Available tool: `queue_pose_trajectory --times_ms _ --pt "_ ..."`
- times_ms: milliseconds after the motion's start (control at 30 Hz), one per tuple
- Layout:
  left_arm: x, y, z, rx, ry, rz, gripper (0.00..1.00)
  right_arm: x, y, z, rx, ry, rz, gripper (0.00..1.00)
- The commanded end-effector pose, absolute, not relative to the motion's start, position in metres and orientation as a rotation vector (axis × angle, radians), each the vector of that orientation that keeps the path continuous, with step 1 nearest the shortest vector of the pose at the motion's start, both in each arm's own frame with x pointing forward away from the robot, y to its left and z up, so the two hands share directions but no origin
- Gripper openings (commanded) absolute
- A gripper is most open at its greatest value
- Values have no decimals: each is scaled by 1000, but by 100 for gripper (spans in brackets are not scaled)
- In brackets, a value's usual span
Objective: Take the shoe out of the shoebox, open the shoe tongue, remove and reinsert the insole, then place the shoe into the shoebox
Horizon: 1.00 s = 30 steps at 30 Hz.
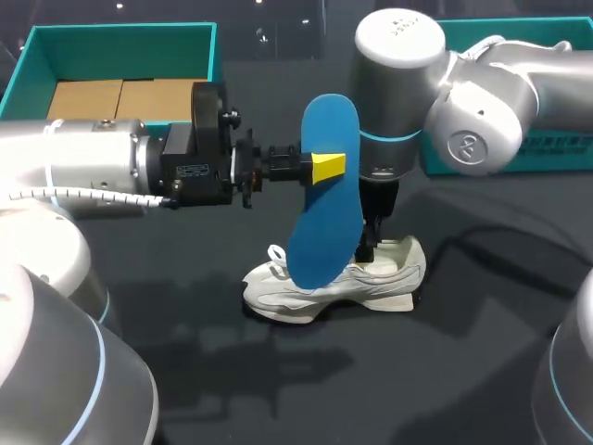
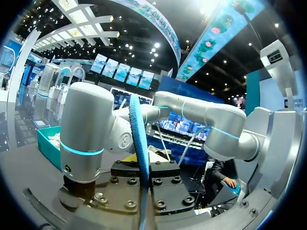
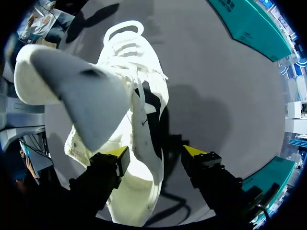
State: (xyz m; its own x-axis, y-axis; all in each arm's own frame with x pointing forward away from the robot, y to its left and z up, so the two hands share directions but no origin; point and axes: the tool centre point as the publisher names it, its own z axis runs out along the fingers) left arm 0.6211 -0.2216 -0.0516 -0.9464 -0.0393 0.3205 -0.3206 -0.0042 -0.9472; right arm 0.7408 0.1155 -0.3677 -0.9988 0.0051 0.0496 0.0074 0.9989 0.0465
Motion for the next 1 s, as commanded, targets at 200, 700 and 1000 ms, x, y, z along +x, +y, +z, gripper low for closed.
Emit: queue_pose_trajectory --times_ms 200,700,1000 --pt "621 -224 -53 382 -2061 2062 0 738 118 -381 -12 -3063 -67 5" --pt "621 -224 -53 382 -2061 2062 0 730 109 -360 -125 -3059 -90 0" --pt "621 -224 -53 382 -2061 2062 0 723 106 -332 -517 -3015 -168 0"
